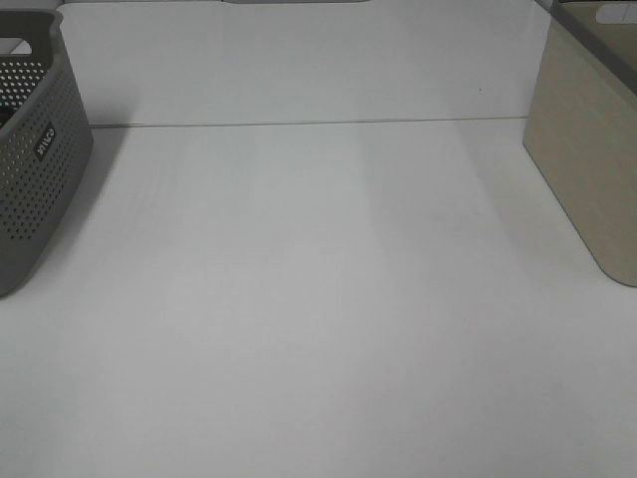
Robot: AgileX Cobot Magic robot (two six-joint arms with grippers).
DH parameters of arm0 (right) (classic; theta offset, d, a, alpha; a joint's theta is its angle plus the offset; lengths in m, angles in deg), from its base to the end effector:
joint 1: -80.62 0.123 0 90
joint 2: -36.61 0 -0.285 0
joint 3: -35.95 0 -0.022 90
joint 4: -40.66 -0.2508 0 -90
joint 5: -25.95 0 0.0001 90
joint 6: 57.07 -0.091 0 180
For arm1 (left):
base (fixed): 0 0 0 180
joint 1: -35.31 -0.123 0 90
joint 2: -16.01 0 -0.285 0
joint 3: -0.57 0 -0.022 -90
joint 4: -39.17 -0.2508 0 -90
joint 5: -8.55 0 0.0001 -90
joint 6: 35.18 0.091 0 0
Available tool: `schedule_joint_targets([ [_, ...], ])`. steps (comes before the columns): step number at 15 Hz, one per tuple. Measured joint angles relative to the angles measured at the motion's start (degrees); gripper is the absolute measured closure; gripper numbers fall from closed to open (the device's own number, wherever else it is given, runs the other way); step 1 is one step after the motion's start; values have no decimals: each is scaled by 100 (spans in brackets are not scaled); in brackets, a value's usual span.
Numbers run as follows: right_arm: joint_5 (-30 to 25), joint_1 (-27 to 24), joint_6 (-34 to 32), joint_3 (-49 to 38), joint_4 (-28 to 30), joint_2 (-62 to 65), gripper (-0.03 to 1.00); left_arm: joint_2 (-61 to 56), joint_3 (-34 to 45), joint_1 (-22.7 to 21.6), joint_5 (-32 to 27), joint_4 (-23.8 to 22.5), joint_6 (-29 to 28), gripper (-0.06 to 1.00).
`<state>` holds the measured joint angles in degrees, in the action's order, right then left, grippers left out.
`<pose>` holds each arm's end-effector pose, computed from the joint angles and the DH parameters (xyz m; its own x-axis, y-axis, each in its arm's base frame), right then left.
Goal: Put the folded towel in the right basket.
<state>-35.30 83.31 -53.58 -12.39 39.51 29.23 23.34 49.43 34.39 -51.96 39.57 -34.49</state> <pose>-0.0068 0.0013 0.2777 -0.4491 -0.0724 -0.8905 -0.0857 0.9956 -0.0377 -0.0053 -0.0006 0.2762 -0.4493 0.0014 -0.8934 -0.0068 1.0000 0.0050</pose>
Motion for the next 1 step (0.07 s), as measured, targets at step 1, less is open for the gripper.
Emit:
schedule_joint_targets([
  [1, 0, 0, 0, 0, 0, 0, 31, 0, 0, 0, 0, 0, 0, -3],
])
